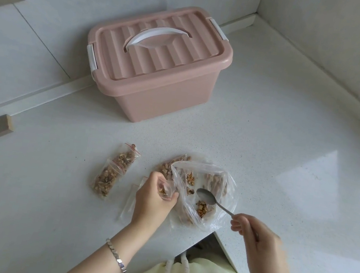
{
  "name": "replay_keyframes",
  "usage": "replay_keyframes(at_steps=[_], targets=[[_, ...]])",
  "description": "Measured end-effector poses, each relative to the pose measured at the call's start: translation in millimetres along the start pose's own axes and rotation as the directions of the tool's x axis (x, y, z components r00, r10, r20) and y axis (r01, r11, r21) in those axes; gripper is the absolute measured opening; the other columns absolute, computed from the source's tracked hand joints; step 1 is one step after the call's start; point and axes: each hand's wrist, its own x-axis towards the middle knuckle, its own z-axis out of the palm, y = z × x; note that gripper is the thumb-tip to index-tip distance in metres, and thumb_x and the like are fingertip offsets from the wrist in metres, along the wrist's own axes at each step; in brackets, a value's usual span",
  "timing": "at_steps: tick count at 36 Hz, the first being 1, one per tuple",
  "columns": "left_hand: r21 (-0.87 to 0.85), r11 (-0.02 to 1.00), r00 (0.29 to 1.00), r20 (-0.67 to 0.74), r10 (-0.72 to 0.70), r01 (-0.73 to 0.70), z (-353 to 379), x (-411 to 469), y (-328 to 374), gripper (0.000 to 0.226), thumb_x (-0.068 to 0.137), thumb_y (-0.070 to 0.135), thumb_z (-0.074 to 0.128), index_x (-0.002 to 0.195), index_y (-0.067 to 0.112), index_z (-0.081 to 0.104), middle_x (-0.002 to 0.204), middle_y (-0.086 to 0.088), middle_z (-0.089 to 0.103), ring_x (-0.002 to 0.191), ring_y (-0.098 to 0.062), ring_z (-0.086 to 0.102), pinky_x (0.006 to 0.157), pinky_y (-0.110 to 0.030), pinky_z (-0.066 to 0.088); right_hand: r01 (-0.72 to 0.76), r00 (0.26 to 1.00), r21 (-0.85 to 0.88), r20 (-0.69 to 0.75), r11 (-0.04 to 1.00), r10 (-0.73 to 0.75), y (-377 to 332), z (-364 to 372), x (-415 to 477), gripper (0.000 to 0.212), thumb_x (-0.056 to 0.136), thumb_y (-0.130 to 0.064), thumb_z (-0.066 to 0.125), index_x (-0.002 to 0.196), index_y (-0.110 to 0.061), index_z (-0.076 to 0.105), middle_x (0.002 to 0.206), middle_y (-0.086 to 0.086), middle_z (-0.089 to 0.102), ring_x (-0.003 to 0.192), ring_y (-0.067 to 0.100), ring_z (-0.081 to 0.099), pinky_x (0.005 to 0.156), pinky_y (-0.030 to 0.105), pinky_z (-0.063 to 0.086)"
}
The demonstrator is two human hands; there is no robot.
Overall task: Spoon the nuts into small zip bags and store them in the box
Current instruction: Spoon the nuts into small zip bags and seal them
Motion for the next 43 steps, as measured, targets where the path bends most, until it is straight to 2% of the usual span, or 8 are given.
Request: replay_keyframes(at_steps=[5,11,14,17,22,29,35,43], targets=[[0.084,0.996,0.994,0.111,-0.013,0.003,1,-2,-9,0.037,0.072,0.019,0.076,0.091,0.022,0.045,0.088,0.008,0.056,0.083,-0.011,0.055,0.068,-0.018,0.043,0.195,0.98,-0.231,0.094,0.953,-0.177,4,6,3,0.056,0.092,-0.055,0.029,0.085,-0.018,0.071,0.079,-0.015,0.065,0.076,0.002,0.06,0.067,0.0,0.038],[0.078,0.997,0.984,0.178,-0.027,0.014,7,-5,-7,0.035,0.075,0.017,0.074,0.091,0.023,0.043,0.083,0.01,0.054,0.081,-0.011,0.055,0.069,-0.02,0.045,0.211,0.971,-0.304,0.176,0.929,-0.162,6,-8,13,0.06,0.092,-0.059,0.025,0.084,-0.021,0.071,0.074,-0.019,0.063,0.068,0.002,0.058,0.063,0.012,0.042],[0.072,0.997,0.984,0.178,-0.024,0.011,6,-5,-5,0.037,0.075,0.016,0.074,0.092,0.024,0.042,0.081,0.014,0.052,0.08,-0.009,0.054,0.063,-0.011,0.038,0.121,0.972,-0.291,0.228,0.949,-0.055,4,-18,18,0.038,0.088,-0.044,0.04,0.086,-0.022,0.071,0.07,-0.026,0.057,0.07,-0.002,0.058,0.066,0.006,0.04],[0.052,0.998,0.984,0.175,-0.037,0.029,5,-5,-4,0.04,0.075,0.017,0.074,0.095,0.024,0.041,0.088,0.01,0.053,0.085,-0.01,0.053,0.062,-0.008,0.036,0.003,0.958,-0.246,0.28,0.969,0.068,5,-24,25,0.018,0.091,-0.026,0.05,0.082,-0.032,0.065,0.069,-0.017,0.065,0.075,-0.008,0.06,0.067,0.005,0.043],[-0.028,0.994,0.981,0.164,-0.104,0.11,3,-5,-3,0.046,0.074,0.016,0.075,0.103,0.027,0.04,0.094,0.014,0.05,0.085,-0.008,0.054,0.063,-0.007,0.038,-0.195,0.923,-0.083,0.32,0.977,0.211,11,-24,34,0.025,0.093,-0.018,0.048,0.078,-0.02,0.069,0.066,-0.001,0.07,0.063,0.003,0.065,0.065,0.015,0.051],[-0.069,0.982,0.976,0.141,-0.167,0.178,5,-6,-1,0.048,0.075,0.017,0.074,0.105,0.03,0.039,0.087,0.015,0.047,0.072,-0.004,0.054,0.057,-0.007,0.038,-0.42,0.833,0.071,0.427,0.905,0.353,26,-6,31,0.029,0.096,-0.016,0.041,0.088,-0.009,0.068,0.074,0.009,0.071,0.07,0.018,0.069,0.073,0.032,0.057],[-0.116,0.974,0.974,0.144,-0.178,0.195,4,-5,1,0.035,0.078,0.014,0.072,0.098,0.025,0.046,0.087,0.014,0.052,0.069,0.002,0.053,0.057,-0.005,0.04,-0.627,0.734,0.211,0.484,0.75,0.477,29,15,21,0.034,0.098,-0.021,0.038,0.095,-0.001,0.065,0.076,0.015,0.072,0.077,0.027,0.07,0.073,0.032,0.057],[-0.199,0.962,0.981,0.088,-0.174,0.189,2,-6,4,0.035,0.077,0.01,0.072,0.095,0.025,0.046,0.092,0.006,0.054,0.067,0.009,0.054,0.058,-0.003,0.04,-0.82,0.571,0.421,0.551,0.388,0.608,41,12,17,0.038,0.099,-0.028,0.036,0.101,0.002,0.059,0.075,0.019,0.068,0.071,0.027,0.068,0.071,0.034,0.056]])
